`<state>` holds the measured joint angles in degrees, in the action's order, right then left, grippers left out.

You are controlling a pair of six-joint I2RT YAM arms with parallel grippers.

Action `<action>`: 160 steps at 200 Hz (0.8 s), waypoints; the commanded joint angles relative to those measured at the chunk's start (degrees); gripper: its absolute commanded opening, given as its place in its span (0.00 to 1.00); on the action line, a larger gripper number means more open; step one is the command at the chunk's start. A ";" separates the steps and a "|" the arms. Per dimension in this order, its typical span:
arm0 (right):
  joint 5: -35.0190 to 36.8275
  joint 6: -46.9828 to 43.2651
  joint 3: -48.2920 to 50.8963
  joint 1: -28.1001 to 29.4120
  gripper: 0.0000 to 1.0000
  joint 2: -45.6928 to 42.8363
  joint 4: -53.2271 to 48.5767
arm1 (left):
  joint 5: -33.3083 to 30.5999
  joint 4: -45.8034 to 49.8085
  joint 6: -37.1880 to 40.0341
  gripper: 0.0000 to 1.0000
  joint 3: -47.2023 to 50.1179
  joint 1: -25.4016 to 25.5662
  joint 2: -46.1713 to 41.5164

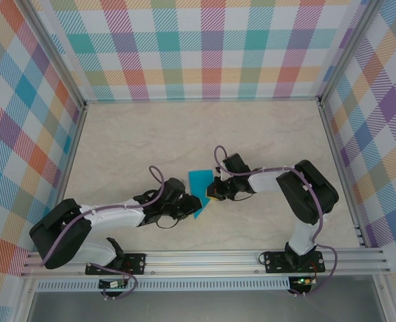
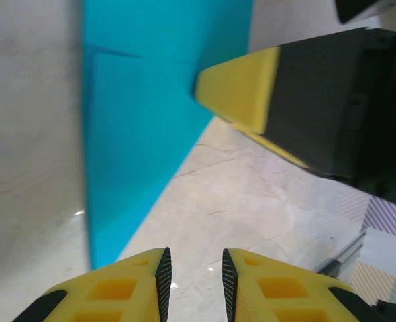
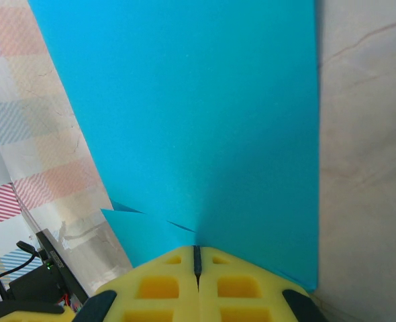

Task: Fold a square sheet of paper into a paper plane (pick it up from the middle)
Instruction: Third fold the triangle at the center of the table.

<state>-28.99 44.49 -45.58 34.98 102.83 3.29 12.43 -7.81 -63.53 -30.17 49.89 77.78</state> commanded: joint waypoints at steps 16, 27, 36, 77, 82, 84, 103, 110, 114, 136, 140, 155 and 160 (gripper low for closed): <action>6.57 -0.47 1.08 0.00 0.00 2.82 -8.10 | 2.75 -3.25 0.51 0.29 -1.73 1.01 5.57; 6.72 -0.53 1.08 0.02 0.00 2.91 -8.24 | 2.62 -3.67 0.43 0.29 -1.45 1.06 7.07; 6.67 -0.50 1.09 0.00 0.00 3.00 -8.23 | 2.56 -4.36 0.09 0.29 -0.86 1.00 8.28; 6.85 -0.63 1.31 0.00 0.00 3.24 -8.56 | 3.94 -5.45 -0.82 0.29 2.10 1.10 10.72; 6.93 -0.63 1.37 0.00 0.00 3.14 -8.63 | 3.52 -4.19 -0.64 0.29 2.37 1.13 10.16; 7.04 -0.63 1.37 0.00 0.00 3.14 -8.67 | 3.27 -3.69 -0.59 0.29 2.50 1.12 9.95; 7.13 -0.72 1.37 0.04 0.00 3.17 -8.83 | 1.09 0.01 -0.46 0.29 3.83 1.09 6.87; 7.11 -0.84 1.36 0.00 0.00 3.23 -8.83 | 0.44 1.12 -0.43 0.29 4.29 1.09 5.78; 7.19 -0.82 1.29 0.00 0.00 3.25 -8.93 | 0.21 1.68 -0.38 0.29 4.52 1.13 5.22; 7.15 -0.72 1.15 0.01 0.00 3.49 -8.78 | -0.66 3.03 -0.54 0.30 6.03 1.12 2.46; 7.13 -0.72 1.13 0.00 0.00 3.56 -8.82 | -0.65 3.06 -0.62 0.30 6.24 1.11 2.11; 7.11 -0.70 1.06 0.02 0.00 3.53 -8.86 | -0.73 3.41 -0.73 0.30 6.73 1.09 1.16; 7.11 -0.72 1.03 -0.04 0.00 3.55 -8.84 | -0.77 3.42 -0.73 0.30 6.79 1.10 0.87</action>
<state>-28.80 44.47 -46.00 35.00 102.94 2.37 13.17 -10.00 -63.86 -25.04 50.52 80.12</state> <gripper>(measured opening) 0.043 0.301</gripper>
